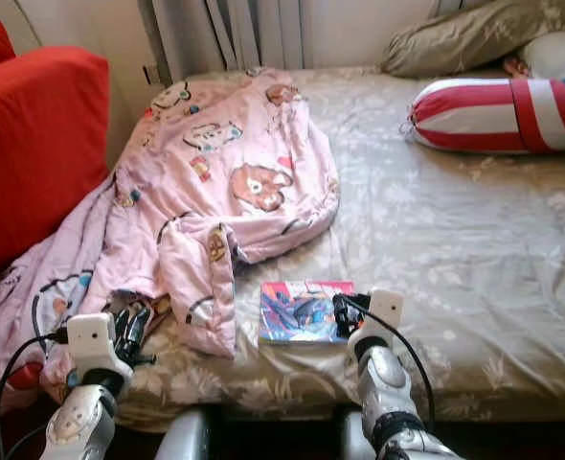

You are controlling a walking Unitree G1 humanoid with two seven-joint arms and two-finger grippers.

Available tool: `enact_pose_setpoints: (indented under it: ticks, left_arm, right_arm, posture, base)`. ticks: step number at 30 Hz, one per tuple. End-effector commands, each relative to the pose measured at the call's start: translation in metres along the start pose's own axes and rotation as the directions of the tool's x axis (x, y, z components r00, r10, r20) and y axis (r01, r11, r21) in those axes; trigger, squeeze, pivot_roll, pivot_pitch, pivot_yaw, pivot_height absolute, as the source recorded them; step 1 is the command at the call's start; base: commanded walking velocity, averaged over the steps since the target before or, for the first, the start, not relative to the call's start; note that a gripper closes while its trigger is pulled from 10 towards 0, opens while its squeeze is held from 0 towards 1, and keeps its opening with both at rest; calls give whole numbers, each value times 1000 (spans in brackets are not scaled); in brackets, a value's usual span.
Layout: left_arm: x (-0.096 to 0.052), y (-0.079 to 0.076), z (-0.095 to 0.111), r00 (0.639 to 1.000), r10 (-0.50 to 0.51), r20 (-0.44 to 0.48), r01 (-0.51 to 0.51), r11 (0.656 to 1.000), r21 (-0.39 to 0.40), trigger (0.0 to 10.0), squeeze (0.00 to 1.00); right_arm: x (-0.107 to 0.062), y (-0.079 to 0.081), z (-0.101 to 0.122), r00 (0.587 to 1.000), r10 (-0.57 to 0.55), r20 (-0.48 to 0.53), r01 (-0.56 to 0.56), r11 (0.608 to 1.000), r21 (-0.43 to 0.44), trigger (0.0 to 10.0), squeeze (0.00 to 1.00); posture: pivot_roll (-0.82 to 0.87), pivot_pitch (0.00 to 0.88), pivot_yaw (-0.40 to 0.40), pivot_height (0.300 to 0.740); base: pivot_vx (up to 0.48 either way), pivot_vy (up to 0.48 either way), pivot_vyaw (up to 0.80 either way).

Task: Clean up the room

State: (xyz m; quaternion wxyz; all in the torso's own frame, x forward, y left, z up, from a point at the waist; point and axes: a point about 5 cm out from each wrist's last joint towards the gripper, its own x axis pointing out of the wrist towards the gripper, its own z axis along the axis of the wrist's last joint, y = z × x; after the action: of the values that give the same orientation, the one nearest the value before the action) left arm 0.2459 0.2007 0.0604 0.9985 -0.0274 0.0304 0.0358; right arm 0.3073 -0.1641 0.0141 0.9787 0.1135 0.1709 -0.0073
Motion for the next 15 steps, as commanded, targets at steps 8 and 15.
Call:
enact_pose_setpoints:
  ticks: [8,15]
  left_arm:
    - [-11,2,1,1000,16,-22,-16,1000,21,10000,0]
    - [-19,6,2,999,19,-32,-17,999,44,10000,0]
  right_arm:
    - [-6,-9,-9,1000,-23,-7,23,999,44,10000,0]
    - [-2,-5,-6,1000,19,-20,-15,981,191,10000,0]
  posture:
    - [160,138,61,568]
    - [177,130,73,568]
  base:
    - [0,0,0]
    - [0,0,0]
